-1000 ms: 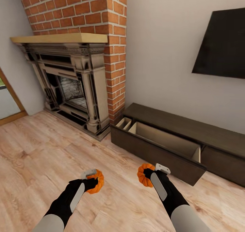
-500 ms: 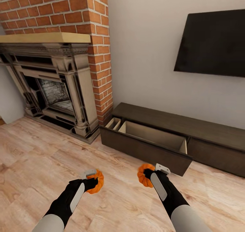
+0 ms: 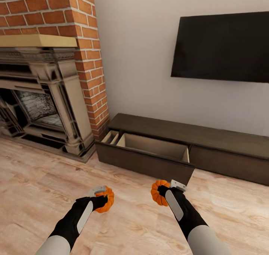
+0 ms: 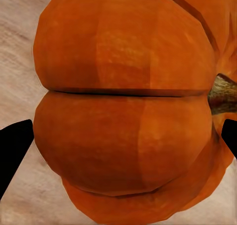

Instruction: Place each of the two pumpkins and all three candles from the living room inside a cabinet in the living room (use any cabinet), then make sure every cabinet is closed, and position the cauldron so it is next to a table in the living room.

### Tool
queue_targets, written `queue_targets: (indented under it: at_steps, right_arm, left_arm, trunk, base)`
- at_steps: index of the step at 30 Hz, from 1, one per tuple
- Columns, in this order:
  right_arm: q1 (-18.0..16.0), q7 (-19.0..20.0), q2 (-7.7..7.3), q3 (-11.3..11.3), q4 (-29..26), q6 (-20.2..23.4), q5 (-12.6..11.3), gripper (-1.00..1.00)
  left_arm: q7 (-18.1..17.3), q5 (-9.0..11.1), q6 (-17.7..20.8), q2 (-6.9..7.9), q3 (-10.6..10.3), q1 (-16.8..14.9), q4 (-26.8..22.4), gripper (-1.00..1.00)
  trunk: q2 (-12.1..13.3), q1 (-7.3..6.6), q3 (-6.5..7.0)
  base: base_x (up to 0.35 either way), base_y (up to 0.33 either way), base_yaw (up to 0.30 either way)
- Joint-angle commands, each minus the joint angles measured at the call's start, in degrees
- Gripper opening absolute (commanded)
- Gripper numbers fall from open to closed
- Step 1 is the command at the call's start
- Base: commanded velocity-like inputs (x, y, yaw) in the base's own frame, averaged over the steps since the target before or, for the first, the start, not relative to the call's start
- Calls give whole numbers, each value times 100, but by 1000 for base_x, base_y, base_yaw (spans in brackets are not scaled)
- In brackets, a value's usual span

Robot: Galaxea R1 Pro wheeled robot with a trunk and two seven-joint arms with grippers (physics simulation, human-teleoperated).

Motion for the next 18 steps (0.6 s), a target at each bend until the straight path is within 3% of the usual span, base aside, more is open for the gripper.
queue_targets:
  at_steps: [1, 9, 18]
  right_arm:
    - [-4, -47, -2, 19, -6, 12, -46, -100]
    - [-5, -47, -2, 18, 0, 4, -46, -100]
    - [-3, -46, 5, 20, 0, -19, -46, -100]
  left_arm:
    - [54, 54, 25, 0, -3, 0, -13, -100]
    - [49, 54, 25, 0, -3, 0, -13, -100]
    - [51, 54, 25, 6, -3, 0, -11, -100]
  trunk:
    - [-3, 0, -5]
    - [-3, 0, -5]
    - [-3, 0, -5]
  base:
    - [48, 181, -278]
    - [201, 221, -278]
    - [116, 105, -278]
